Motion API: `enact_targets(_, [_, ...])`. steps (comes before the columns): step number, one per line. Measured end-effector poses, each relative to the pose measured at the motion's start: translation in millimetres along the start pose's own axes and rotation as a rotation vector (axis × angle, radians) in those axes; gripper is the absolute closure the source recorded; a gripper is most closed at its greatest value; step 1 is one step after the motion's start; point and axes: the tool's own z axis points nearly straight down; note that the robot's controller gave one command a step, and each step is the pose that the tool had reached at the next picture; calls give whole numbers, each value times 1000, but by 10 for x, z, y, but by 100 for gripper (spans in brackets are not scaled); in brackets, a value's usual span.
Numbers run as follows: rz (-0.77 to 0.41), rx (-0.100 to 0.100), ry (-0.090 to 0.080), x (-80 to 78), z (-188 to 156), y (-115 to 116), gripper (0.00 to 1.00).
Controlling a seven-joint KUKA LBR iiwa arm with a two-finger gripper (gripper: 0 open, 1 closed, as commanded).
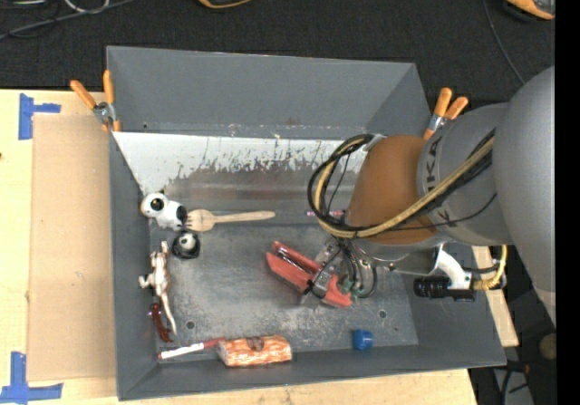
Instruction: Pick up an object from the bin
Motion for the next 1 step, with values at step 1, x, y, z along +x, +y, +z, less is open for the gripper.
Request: enact_targets(1, [-2,1,3,7,-107,-6,100])
